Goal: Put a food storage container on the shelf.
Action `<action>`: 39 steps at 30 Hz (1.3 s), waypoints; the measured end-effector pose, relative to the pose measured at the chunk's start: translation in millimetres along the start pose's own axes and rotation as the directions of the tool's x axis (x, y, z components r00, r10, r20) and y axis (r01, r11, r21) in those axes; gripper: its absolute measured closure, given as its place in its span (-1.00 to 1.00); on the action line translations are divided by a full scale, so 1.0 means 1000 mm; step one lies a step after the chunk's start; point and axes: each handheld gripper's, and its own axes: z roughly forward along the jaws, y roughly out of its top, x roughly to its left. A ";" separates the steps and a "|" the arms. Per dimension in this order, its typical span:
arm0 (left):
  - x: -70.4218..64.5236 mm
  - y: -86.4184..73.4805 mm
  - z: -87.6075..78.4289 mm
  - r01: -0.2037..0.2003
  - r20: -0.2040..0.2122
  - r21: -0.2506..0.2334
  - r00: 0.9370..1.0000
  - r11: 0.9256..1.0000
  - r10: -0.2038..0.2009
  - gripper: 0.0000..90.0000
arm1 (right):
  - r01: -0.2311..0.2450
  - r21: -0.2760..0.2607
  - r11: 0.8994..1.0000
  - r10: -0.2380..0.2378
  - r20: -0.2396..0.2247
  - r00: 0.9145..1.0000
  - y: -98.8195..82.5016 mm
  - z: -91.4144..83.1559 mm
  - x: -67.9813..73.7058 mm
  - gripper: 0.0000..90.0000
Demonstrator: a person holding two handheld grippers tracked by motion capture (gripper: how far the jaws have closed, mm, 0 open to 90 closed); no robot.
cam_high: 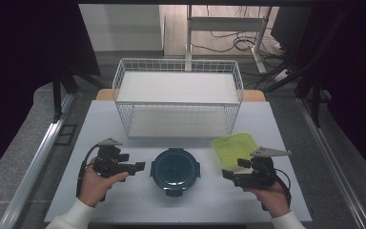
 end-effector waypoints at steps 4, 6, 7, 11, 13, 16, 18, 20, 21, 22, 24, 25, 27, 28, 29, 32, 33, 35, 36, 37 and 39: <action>-0.003 -0.001 0.001 -0.001 0.004 0.001 1.000 1.000 0.001 -0.57 | 0.004 0.005 1.000 -0.004 -0.004 1.000 0.001 0.003 0.005 -0.58; -0.003 -0.002 0.002 0.005 0.012 0.002 1.000 1.000 -0.005 -0.58 | -0.004 0.010 1.000 0.004 -0.015 1.000 0.002 0.005 0.008 -0.58; -0.003 -0.002 0.003 0.013 0.019 0.001 1.000 1.000 -0.013 -0.59 | -0.014 0.011 1.000 0.014 -0.026 1.000 0.001 0.007 0.010 -0.58; -0.004 -0.003 0.005 0.034 0.047 0.002 0.998 0.999 -0.035 -0.62 | -0.042 0.020 0.999 0.043 -0.053 0.998 0.002 0.013 0.017 -0.57; -0.005 -0.003 0.007 0.043 0.062 0.004 0.997 0.999 -0.044 -0.64 | -0.057 0.021 0.998 0.059 -0.060 0.996 0.002 0.016 0.022 -0.57; -0.007 -0.004 0.012 0.056 0.081 0.014 0.995 0.998 -0.057 -0.67 | -0.095 0.031 0.995 0.097 -0.078 0.992 0.002 0.022 0.029 -0.57; -0.007 -0.004 0.015 0.068 0.097 0.024 0.993 0.997 -0.071 -0.69 | -0.122 0.041 0.992 0.125 -0.093 0.988 0.003 0.029 0.033 -0.57; -0.007 -0.005 0.020 0.076 0.112 0.035 0.991 0.996 -0.080 -0.71 | -0.140 0.055 0.989 0.145 -0.103 0.984 0.003 0.034 0.037 -0.58; -0.006 -0.005 0.022 0.080 0.115 0.041 0.990 0.996 -0.084 -0.72 | -0.150 0.061 0.987 0.155 -0.103 0.982 0.003 0.038 0.039 -0.58; -0.006 -0.005 0.024 0.084 0.120 0.044 0.989 0.995 -0.089 -0.72 | -0.154 0.068 0.986 0.160 -0.102 0.982 0.004 0.041 0.041 -0.58; -0.004 -0.005 0.027 0.088 0.132 0.055 0.987 0.995 -0.095 -0.73 | -0.164 0.084 0.983 0.172 -0.102 0.980 0.003 0.048 0.044 -0.58; -0.004 -0.005 0.027 0.088 0.132 0.055 0.987 0.995 -0.095 -0.73 | -0.174 0.089 0.981 0.183 -0.103 0.978 0.003 0.052 0.044 -0.58; -0.001 -0.003 0.031 0.108 0.151 0.058 0.982 0.992 -0.115 -0.73 | -0.198 0.102 0.975 0.209 -0.109 0.972 0.002 0.058 0.045 -0.58; -0.001 -0.003 0.033 0.116 0.155 0.058 0.980 0.992 -0.124 -0.74 | -0.207 0.107 0.972 0.219 -0.109 0.970 0.002 0.061 0.046 -0.59; -0.001 -0.003 0.033 0.116 0.155 0.058 0.980 0.992 -0.124 -0.74 | -0.216 0.110 0.970 0.228 -0.109 0.968 0.002 0.064 0.046 -0.59; 0.000 -0.002 0.039 0.126 0.177 0.064 0.975 0.990 -0.135 -0.74 | -0.242 0.118 0.963 0.255 -0.105 0.961 0.002 0.072 0.046 -0.59; 0.001 -0.002 0.042 0.129 0.179 0.067 0.974 0.989 -0.139 -0.74 | -0.253 0.119 0.960 0.266 -0.102 0.959 0.002 0.075 0.046 -0.59; 0.002 -0.002 0.047 0.131 0.178 0.075 0.974 0.989 -0.142 -0.74 | -0.275 0.123 0.954 0.288 -0.104 0.952 0.002 0.080 0.045 -0.59; 0.002 -0.003 0.049 0.134 0.181 0.079 0.972 0.988 -0.147 -0.74 | -0.284 0.126 0.951 0.297 -0.104 0.949 0.002 0.082 0.044 -0.59; 0.003 -0.003 0.052 0.149 0.195 0.079 0.967 0.986 -0.162 -0.74 | -0.293 0.127 0.948 0.306 -0.103 0.946 0.002 0.084 0.044 -0.59; 0.005 -0.004 0.056 0.167 0.215 0.088 0.959 0.982 -0.182 -0.74 | -0.307 0.137 0.942 0.322 -0.113 0.940 0.001 0.089 0.044 -0.59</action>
